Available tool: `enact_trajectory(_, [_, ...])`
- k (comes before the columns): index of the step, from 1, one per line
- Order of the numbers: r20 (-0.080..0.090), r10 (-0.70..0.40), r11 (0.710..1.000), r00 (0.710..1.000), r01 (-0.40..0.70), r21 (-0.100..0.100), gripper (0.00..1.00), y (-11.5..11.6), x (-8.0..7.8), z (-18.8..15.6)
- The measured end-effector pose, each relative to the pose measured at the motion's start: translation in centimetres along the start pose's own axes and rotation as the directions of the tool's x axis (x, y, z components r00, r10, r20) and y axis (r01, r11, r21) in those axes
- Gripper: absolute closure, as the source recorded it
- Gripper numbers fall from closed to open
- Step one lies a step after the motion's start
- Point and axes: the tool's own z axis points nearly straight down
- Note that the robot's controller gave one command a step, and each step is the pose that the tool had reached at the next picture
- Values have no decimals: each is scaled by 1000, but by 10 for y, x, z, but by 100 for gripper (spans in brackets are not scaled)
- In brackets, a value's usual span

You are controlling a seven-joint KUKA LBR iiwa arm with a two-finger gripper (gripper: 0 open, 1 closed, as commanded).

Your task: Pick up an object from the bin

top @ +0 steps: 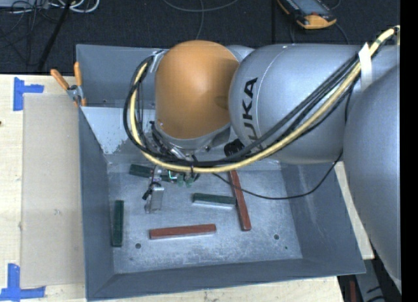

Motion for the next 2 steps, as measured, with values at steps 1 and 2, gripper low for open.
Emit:
enact_trajectory(1, [3, -241, 971, 971, 241, 1, 0, -47, -51, 100])
enact_trajectory(2, [3, 40, 999, 999, -40, 1, 0, -95, -59, 150])
